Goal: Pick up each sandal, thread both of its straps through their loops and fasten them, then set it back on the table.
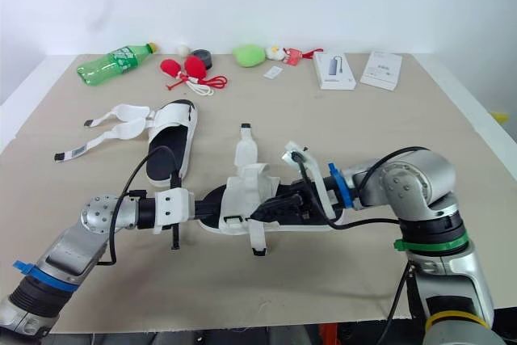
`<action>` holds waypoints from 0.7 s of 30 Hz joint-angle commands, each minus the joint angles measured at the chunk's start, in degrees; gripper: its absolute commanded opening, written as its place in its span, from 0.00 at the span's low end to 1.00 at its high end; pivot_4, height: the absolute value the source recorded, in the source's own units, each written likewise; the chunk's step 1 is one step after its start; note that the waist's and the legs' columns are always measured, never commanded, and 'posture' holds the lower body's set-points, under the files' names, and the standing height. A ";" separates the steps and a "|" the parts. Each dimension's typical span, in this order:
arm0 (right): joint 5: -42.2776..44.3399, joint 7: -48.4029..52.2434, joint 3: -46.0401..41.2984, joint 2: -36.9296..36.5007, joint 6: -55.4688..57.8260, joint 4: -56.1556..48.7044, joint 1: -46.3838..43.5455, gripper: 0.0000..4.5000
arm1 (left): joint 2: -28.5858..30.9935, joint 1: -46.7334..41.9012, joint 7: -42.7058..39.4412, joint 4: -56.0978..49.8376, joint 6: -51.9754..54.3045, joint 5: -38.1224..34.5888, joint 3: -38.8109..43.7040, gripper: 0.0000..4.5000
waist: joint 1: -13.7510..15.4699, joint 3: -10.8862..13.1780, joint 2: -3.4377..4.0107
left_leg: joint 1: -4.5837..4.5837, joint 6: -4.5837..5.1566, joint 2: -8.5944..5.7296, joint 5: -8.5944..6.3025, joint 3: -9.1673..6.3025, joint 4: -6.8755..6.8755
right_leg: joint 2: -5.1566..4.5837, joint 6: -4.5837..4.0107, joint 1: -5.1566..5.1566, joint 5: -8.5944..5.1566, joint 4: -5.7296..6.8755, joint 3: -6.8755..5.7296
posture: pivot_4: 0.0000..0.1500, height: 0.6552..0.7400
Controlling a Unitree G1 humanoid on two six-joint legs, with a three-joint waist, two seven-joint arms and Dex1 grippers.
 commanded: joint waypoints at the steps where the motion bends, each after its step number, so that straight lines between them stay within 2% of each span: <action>1: 2.57 7.47 -2.11 -4.55 -3.43 -0.97 -2.52 0.65 | 0.43 0.27 -0.23 2.48 1.19 2.06 -0.99 0.00 | 0.07 0.00 0.00 | 0.00 0.00 0.00 0.00 0.00 0.00 | 0.00 0.00 -0.01 0.00 0.00 0.00 | 1.00 1.00; 4: 4.62 13.99 -2.37 -9.60 -4.28 -1.03 -1.86 0.95 | 0.49 0.01 -0.39 2.86 1.03 1.99 -1.05 0.00 | 0.07 0.00 0.00 | -0.01 -0.01 0.00 -0.01 0.03 0.01 | -0.03 0.00 0.01 0.00 -0.06 0.00 | 1.00 1.00; 8: 5.05 17.09 -0.27 -14.52 -6.35 -6.88 5.90 0.95 | 0.48 -0.30 -0.66 3.26 0.89 2.01 -1.12 0.00 | 0.15 -0.02 -0.03 | -0.01 -0.03 0.01 -0.03 0.04 -0.01 | -0.05 0.01 0.01 -0.01 -0.09 -0.02 | 1.00 1.00; 13: -3.84 9.14 1.40 -10.70 -16.69 -8.81 15.79 0.95 | 0.21 -0.78 -1.16 3.68 0.80 2.06 -1.27 0.00 | 0.09 -0.05 -0.02 | 0.01 -0.06 0.01 -0.05 0.11 0.05 | -0.07 0.04 0.01 -0.01 -0.10 -0.01 | 1.00 1.00; 17: -6.62 5.93 1.34 -6.96 -20.68 -7.93 17.32 0.95 | 0.51 -0.76 -1.64 3.56 0.85 1.85 -1.33 0.00 | 0.01 -0.04 -0.02 | 0.04 -0.06 0.01 -0.05 0.13 0.20 | -0.08 0.05 0.01 0.03 -0.11 0.00 | 1.00 1.00; 21: -5.23 3.46 0.56 -3.62 -19.70 -7.97 16.37 0.95 | 0.73 -0.86 -1.80 3.81 0.73 1.96 -1.28 0.00 | -0.05 -0.04 -0.04 | 0.22 -0.15 0.01 -0.10 0.12 0.20 | -0.09 0.02 0.00 0.04 -0.14 0.01 | 1.00 1.00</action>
